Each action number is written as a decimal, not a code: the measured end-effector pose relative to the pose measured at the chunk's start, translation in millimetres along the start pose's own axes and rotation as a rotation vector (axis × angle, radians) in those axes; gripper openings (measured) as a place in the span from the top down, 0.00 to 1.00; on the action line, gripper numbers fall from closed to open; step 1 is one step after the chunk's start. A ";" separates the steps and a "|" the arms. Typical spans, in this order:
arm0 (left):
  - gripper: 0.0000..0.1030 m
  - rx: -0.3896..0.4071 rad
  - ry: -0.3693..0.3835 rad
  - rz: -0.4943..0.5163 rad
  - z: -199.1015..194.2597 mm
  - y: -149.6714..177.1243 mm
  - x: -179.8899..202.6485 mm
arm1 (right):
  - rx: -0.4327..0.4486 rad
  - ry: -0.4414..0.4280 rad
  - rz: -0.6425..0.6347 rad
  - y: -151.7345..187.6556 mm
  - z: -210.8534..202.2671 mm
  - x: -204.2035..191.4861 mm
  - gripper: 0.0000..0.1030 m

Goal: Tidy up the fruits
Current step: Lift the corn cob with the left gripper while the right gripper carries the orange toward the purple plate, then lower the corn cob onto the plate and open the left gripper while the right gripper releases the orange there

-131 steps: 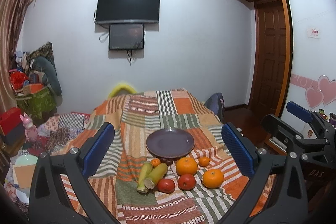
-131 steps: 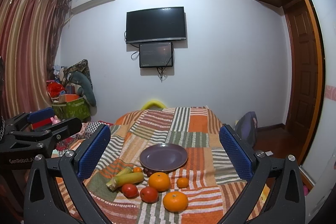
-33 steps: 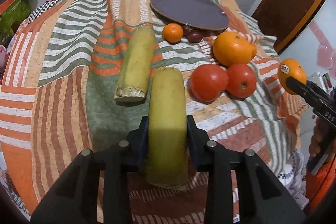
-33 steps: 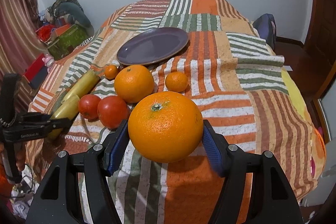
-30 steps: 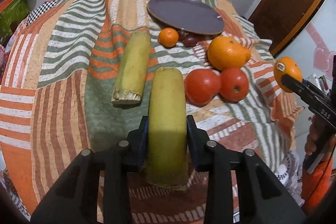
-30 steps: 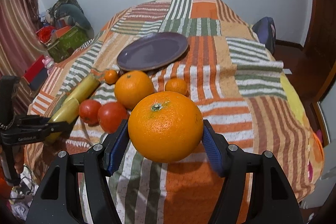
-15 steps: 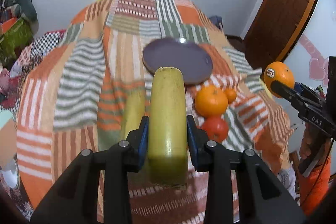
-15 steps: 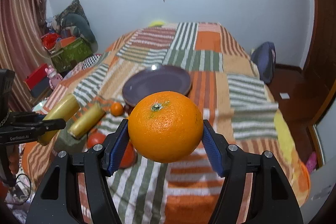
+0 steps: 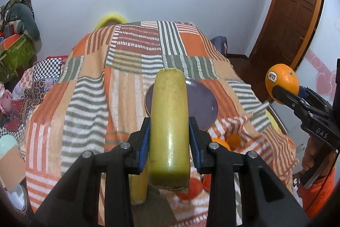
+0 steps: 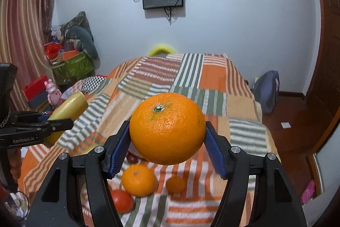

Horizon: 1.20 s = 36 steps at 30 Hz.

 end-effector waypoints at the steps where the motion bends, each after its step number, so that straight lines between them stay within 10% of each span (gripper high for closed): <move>1: 0.67 0.002 -0.001 -0.001 2.7 -3.5 0.2 | 0.003 0.001 -0.002 -3.5 3.9 0.3 0.38; 36: 0.67 -0.220 -0.059 0.034 205.0 -60.2 -15.9 | -0.273 0.028 -0.099 0.6 171.0 8.3 0.38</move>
Point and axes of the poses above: each gripper's, at about its wrist camera, not at the fingertips, and z roughly the way its jaws point, x to its right, y to its underside, the point moved 1 cm from there along z, roughly the way its jaws point, and after that the axes turned 1 degree about y, right-handed, at the moved point
